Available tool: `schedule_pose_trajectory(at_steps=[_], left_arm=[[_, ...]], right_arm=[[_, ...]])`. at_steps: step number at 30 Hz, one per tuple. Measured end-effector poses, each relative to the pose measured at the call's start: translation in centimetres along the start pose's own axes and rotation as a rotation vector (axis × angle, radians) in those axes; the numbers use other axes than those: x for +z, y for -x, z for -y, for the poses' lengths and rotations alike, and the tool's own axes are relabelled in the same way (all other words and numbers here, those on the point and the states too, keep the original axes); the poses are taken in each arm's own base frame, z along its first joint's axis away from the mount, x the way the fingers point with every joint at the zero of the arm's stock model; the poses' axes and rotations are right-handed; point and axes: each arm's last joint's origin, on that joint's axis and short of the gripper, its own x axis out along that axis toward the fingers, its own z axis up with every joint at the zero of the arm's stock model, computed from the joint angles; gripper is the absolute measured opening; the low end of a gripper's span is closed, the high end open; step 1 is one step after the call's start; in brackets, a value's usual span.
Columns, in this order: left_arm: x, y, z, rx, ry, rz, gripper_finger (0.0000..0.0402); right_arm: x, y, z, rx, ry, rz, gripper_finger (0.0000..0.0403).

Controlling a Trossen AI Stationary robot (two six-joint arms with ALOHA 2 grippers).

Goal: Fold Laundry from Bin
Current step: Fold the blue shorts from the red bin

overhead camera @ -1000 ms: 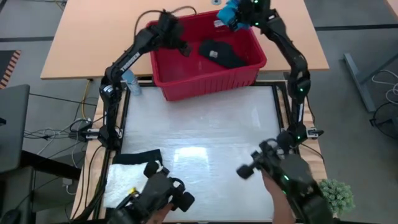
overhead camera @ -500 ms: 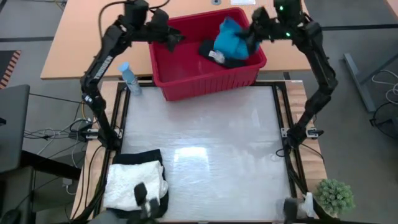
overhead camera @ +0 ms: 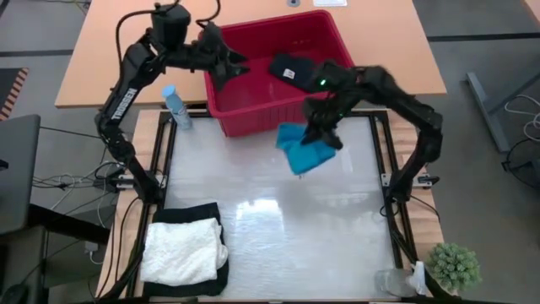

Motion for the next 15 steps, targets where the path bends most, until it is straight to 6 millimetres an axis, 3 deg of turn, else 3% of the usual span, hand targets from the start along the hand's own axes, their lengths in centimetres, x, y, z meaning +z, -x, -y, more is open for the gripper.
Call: schedule_pose_trajectory(at_steps=[5, 10, 15], left_arm=[[-0.9, -1.3, 3.1, -0.098, -0.04, -0.08, 0.0202], [-2.3, -2.2, 6.4, -0.145, -0.038, -0.208, 0.0202], [-4.8, -2.7, 10.1, -0.062, -0.109, -0.433, 0.0202]], right_arm=[[0.1, -1.8, -0.5, 0.13, 0.116, 0.028, 0.0121], [0.1, -1.2, -1.5, 0.165, 0.109, 0.045, 0.0183], [-0.7, 0.2, -3.7, 0.199, 0.015, -0.001, 0.0226]])
